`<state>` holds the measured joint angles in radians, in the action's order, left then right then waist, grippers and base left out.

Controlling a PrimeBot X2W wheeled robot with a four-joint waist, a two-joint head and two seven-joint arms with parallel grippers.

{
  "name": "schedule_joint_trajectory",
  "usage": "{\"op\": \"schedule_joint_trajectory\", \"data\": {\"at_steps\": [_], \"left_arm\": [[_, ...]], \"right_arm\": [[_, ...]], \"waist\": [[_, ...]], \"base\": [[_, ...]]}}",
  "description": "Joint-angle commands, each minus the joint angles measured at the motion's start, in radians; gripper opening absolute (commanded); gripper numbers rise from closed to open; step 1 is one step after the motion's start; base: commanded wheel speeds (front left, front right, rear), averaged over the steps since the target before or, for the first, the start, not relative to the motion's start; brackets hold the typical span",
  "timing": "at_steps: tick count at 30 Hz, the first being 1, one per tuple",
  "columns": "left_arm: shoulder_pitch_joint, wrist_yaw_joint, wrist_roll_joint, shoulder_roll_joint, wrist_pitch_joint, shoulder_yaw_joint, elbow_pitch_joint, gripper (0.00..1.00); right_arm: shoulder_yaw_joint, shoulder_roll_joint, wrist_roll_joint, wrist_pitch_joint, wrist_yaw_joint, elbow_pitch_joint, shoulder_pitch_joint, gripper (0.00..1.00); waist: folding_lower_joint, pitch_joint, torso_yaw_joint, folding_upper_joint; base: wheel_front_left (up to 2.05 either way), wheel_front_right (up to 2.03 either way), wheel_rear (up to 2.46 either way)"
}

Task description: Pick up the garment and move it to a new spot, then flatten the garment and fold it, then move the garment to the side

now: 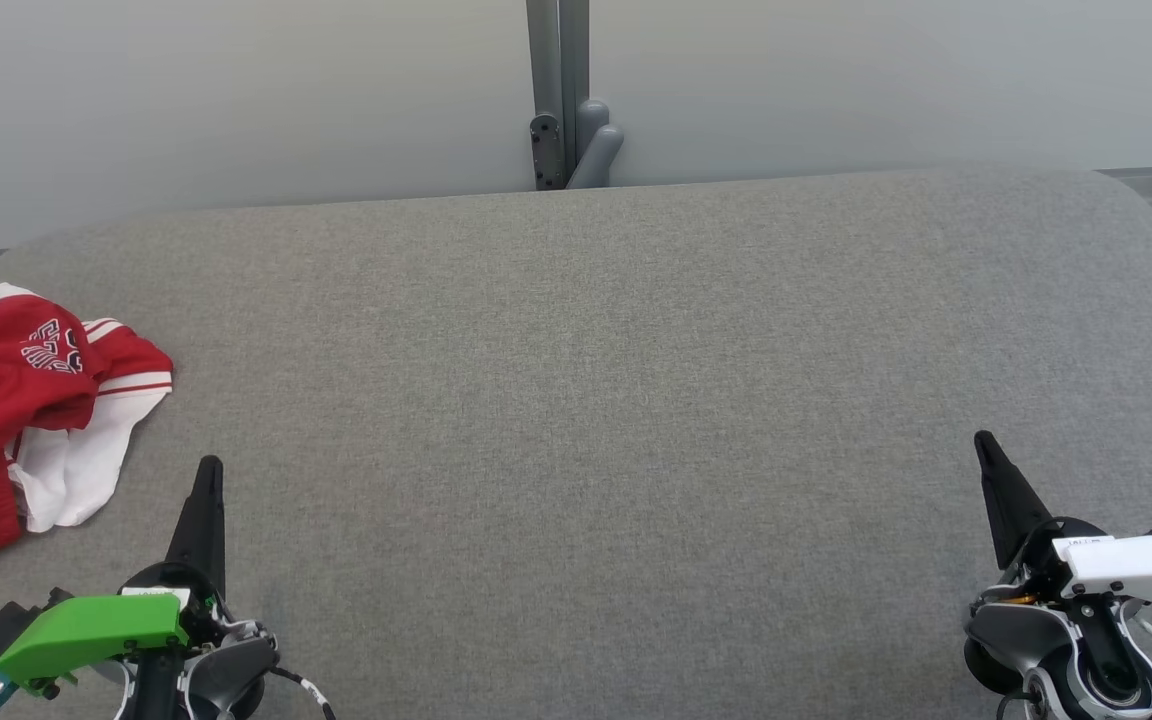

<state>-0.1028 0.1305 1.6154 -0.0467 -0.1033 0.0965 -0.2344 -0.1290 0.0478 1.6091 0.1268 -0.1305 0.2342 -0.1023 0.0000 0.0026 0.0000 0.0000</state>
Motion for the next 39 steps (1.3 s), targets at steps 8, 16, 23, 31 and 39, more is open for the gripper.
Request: {"op": "schedule_joint_trajectory", "data": {"at_steps": [8,16,23,31,39], "left_arm": [[0.007,0.0,0.001,-0.007,0.0,0.003,0.002,0.0],[0.007,0.0,0.001,-0.007,0.0,0.003,0.002,0.0],[0.007,0.0,0.001,-0.007,0.0,0.003,0.002,0.0],[0.007,0.0,0.0,-0.007,0.0,0.003,0.002,0.0],[0.008,0.0,0.0,0.006,0.001,-0.003,-0.026,1.0]], "right_arm": [[-0.002,0.005,0.007,0.002,0.0,-0.004,0.012,0.0],[-0.002,0.005,0.007,0.002,0.0,-0.004,0.012,0.0],[-0.002,0.005,0.007,0.002,0.0,-0.004,0.012,0.0],[-0.002,0.005,0.007,0.002,0.0,-0.004,0.012,0.0],[0.003,-0.007,-0.001,-0.001,0.0,0.024,0.011,1.0]], "waist": [[0.0,0.0,0.0,0.0],[0.0,0.0,0.0,0.0],[0.0,0.0,0.0,0.0],[0.0,0.0,0.0,0.0],[0.0,0.0,0.0,0.0]], "base": [[0.0,0.0,0.0],[0.0,0.0,0.0],[0.0,0.0,0.0],[0.0,0.0,0.0],[0.0,0.0,0.0]]}}
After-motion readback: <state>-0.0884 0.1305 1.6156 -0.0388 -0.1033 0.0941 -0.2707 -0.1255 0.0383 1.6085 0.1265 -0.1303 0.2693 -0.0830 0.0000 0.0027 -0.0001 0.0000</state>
